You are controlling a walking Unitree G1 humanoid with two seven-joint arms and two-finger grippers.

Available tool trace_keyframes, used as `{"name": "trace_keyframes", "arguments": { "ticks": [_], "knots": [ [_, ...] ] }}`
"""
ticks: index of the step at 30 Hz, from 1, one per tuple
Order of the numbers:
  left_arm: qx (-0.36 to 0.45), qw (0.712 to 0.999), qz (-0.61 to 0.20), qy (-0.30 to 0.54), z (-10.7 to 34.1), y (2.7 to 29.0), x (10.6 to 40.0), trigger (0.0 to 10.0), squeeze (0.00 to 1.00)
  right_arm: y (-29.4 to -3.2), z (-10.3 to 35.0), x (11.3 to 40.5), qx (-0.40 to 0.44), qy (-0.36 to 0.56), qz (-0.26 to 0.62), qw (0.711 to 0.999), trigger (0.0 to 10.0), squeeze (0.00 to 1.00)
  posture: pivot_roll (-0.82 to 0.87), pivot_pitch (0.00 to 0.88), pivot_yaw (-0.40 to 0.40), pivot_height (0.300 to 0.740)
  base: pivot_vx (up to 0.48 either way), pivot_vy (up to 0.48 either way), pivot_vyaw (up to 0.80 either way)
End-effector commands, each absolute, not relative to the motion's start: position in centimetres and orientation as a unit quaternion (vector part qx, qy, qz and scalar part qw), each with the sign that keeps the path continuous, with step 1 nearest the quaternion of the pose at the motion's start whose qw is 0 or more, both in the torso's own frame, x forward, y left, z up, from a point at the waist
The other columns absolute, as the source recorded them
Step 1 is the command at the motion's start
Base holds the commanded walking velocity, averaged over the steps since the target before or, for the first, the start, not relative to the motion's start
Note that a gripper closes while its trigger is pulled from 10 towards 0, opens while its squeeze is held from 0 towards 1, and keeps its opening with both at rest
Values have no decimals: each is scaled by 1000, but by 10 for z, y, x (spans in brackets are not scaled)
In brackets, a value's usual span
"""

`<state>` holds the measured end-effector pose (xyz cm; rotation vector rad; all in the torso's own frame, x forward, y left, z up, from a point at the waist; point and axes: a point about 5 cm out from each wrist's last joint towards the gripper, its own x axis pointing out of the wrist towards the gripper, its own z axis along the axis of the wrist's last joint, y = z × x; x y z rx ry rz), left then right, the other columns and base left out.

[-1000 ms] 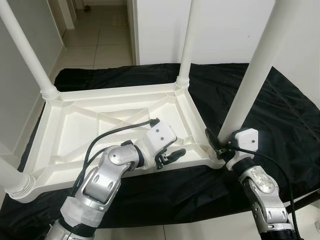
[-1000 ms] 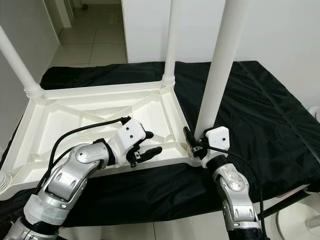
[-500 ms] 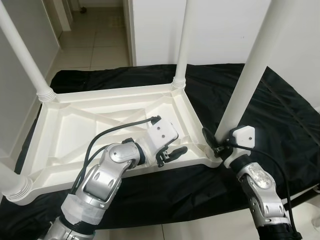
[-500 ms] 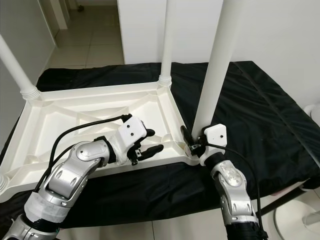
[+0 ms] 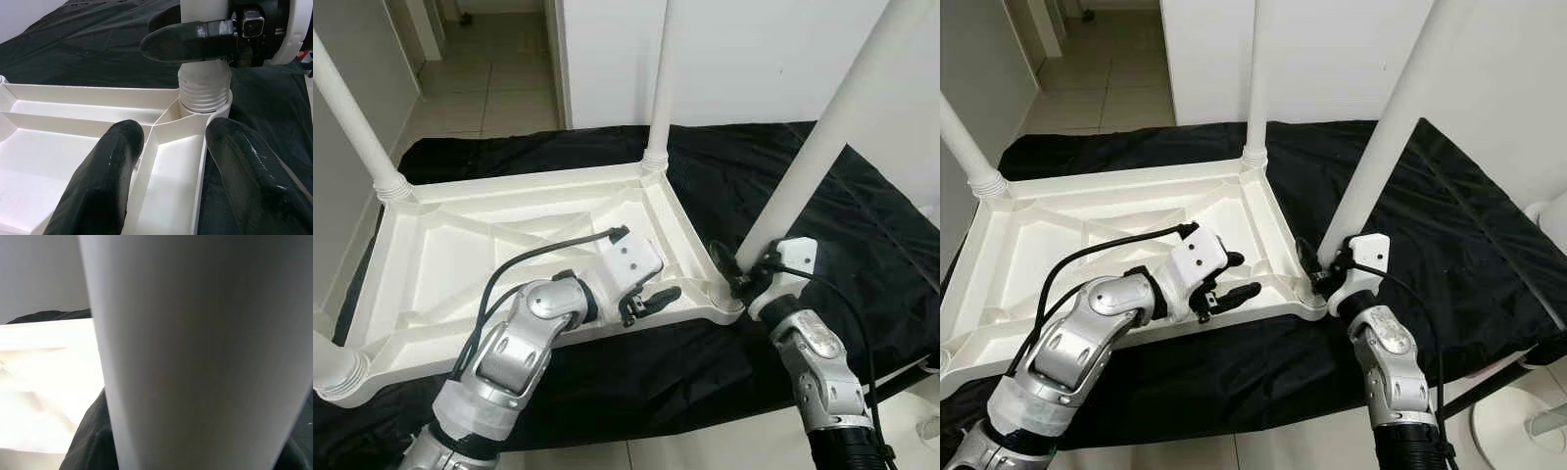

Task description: Building children table

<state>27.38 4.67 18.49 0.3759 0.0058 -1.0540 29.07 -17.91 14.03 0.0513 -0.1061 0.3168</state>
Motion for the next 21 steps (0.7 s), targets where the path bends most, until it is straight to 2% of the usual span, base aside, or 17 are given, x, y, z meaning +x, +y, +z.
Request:
{"name": "trace_keyframes", "arguments": {
  "ticks": [1,7,21],
  "knots": [
    [177,856,-485,-1,187,47,274,10000,0,-173,108,282,17,19,156,987,10000,0,-55,48,8,740,0,0,0],
    [177,857,-484,-3,187,47,275,10000,0,-163,108,275,-52,9,188,981,10000,0,-58,47,8,740,0,0,0],
    [176,854,-490,-6,187,45,273,10000,0,-169,102,271,-29,24,176,984,10000,0,-59,37,3,740,0,0,0]
  ]
}}
